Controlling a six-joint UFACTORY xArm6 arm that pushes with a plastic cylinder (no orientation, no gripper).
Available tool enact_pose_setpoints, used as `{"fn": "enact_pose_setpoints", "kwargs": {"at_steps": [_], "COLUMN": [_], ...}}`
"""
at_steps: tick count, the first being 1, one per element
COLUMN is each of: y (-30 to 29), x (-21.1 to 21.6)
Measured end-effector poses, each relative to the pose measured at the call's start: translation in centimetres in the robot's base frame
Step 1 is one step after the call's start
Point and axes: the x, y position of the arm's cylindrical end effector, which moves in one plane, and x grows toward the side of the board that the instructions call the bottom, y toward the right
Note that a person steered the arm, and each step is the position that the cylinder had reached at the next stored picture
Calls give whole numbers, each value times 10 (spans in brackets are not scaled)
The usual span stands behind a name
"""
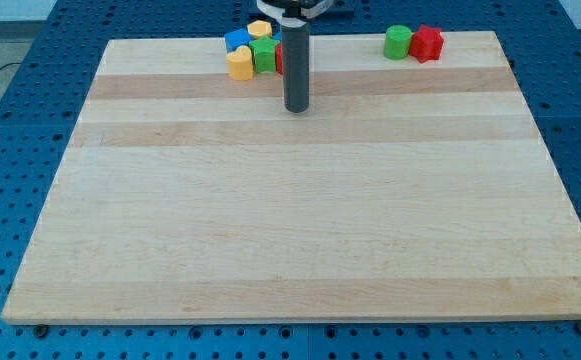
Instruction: Separate the red star from the green circle
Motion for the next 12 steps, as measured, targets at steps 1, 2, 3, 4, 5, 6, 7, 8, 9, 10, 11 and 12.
{"fn": "enact_pose_setpoints", "kwargs": {"at_steps": [1, 2, 3, 4, 5, 6, 7, 8, 9, 10, 11, 12], "y": [-1, 63, 159, 241, 290, 295, 291, 277, 231, 168, 125, 109], "x": [-5, 12, 12, -5, -41, -78, -103, -136, -146, -119, -67, -40]}}
